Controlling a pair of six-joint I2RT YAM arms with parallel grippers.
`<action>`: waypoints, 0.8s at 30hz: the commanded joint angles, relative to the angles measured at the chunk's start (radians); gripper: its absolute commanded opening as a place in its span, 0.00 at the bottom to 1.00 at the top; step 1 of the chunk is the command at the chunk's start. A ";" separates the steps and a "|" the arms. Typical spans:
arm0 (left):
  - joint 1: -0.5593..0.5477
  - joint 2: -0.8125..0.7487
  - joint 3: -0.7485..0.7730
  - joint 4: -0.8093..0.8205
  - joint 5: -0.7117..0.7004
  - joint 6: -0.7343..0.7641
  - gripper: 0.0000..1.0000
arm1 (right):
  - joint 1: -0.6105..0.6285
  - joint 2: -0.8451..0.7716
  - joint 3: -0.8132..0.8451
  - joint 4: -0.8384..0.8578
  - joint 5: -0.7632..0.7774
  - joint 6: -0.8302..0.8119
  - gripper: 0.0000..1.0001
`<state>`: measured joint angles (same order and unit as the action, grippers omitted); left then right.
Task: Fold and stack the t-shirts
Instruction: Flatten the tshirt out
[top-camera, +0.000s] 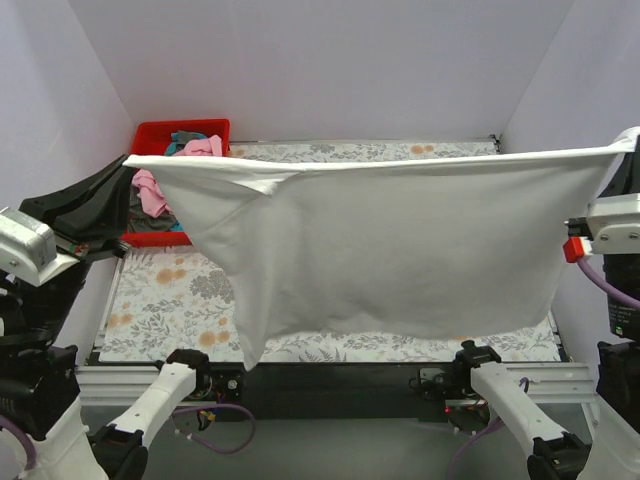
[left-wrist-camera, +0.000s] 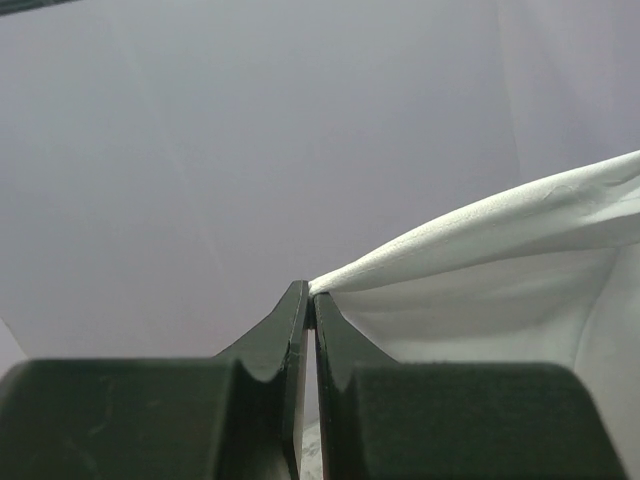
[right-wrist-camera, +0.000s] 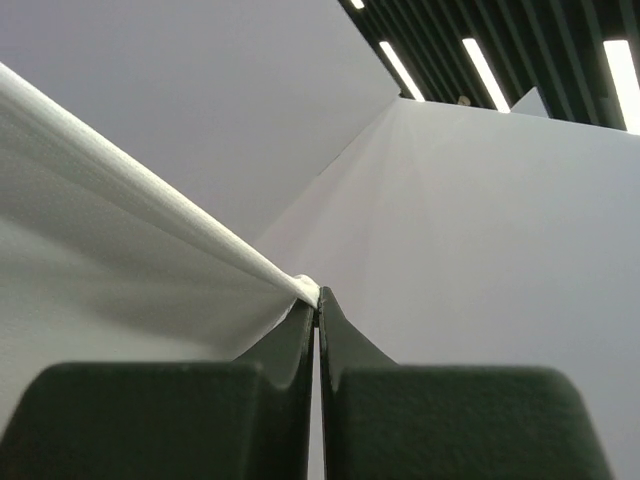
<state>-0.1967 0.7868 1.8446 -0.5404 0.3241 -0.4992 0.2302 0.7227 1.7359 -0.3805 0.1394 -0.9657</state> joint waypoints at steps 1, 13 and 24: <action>0.013 0.081 -0.039 -0.090 -0.129 0.079 0.00 | -0.006 0.001 -0.100 -0.003 0.020 -0.017 0.01; 0.013 0.103 -0.606 0.016 0.013 0.050 0.00 | -0.006 -0.008 -0.688 0.103 -0.113 -0.082 0.01; 0.008 0.599 -0.753 0.328 -0.042 0.060 0.00 | -0.015 0.396 -0.969 0.409 -0.132 -0.127 0.01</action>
<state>-0.1909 1.2930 1.0603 -0.3523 0.3126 -0.4515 0.2245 1.0290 0.7506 -0.1688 0.0185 -1.0843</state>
